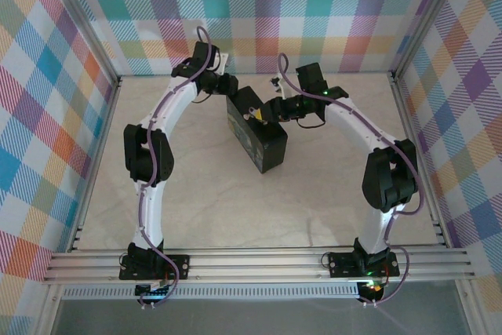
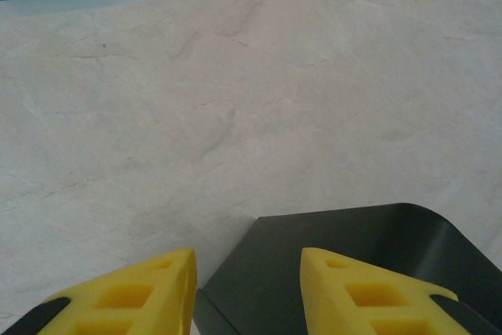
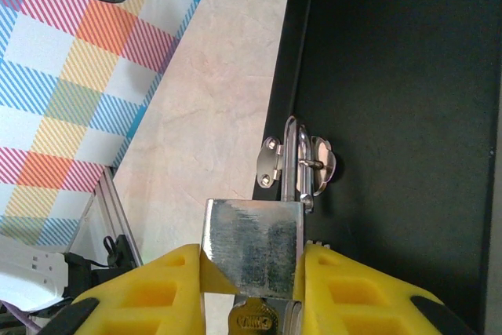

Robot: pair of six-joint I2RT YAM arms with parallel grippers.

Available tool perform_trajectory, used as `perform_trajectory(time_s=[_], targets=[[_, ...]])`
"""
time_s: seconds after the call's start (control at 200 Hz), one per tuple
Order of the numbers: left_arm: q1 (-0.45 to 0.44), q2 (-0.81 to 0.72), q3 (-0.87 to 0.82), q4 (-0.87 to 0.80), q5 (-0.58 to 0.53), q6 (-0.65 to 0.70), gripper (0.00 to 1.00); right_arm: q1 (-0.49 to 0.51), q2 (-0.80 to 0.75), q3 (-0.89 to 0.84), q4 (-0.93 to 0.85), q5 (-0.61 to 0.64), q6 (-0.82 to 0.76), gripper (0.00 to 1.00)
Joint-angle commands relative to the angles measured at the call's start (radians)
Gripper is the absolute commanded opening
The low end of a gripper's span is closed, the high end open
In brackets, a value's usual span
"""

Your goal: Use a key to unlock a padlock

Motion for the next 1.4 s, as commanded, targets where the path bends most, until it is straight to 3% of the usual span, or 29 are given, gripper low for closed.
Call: perform_trajectory(time_s=[0.0, 0.195, 0.36, 0.5, 0.655, 0.745, 1.0, 1.16, 1.225, 1.395], targets=[[0.007, -0.002, 0.010, -0.041, 0.108, 0.039, 0.37, 0.008, 0.023, 0.040, 0.076, -0.020, -0.016, 0.25], [0.007, -0.018, -0.014, -0.058, 0.226, 0.076, 0.32, 0.010, 0.042, 0.049, 0.079, 0.009, -0.022, 0.30], [0.007, -0.014, -0.029, -0.075, 0.309, 0.087, 0.27, 0.010, 0.042, 0.013, 0.182, 0.007, 0.042, 0.30], [0.007, -0.013, -0.051, -0.087, 0.339, 0.092, 0.24, 0.022, 0.041, -0.013, 0.283, 0.018, 0.096, 0.29], [0.007, -0.011, -0.070, -0.113, 0.386, 0.109, 0.21, 0.040, 0.055, 0.008, 0.263, 0.042, 0.055, 0.34], [0.007, -0.012, -0.078, -0.132, 0.391, 0.125, 0.20, 0.037, 0.065, 0.038, 0.222, 0.069, 0.053, 0.40], [0.009, -0.036, -0.103, -0.138, 0.377, 0.142, 0.19, 0.000, 0.080, 0.042, 0.214, 0.103, 0.198, 0.42], [0.018, -0.048, -0.116, -0.137, 0.349, 0.125, 0.18, -0.005, 0.051, 0.025, 0.200, 0.108, 0.183, 0.42], [0.022, -0.050, -0.116, -0.137, 0.347, 0.112, 0.18, -0.001, 0.009, 0.015, 0.166, 0.152, 0.144, 0.42], [0.022, -0.057, -0.119, -0.131, 0.342, 0.093, 0.18, 0.047, -0.082, 0.085, -0.087, 0.411, 0.029, 0.42]])
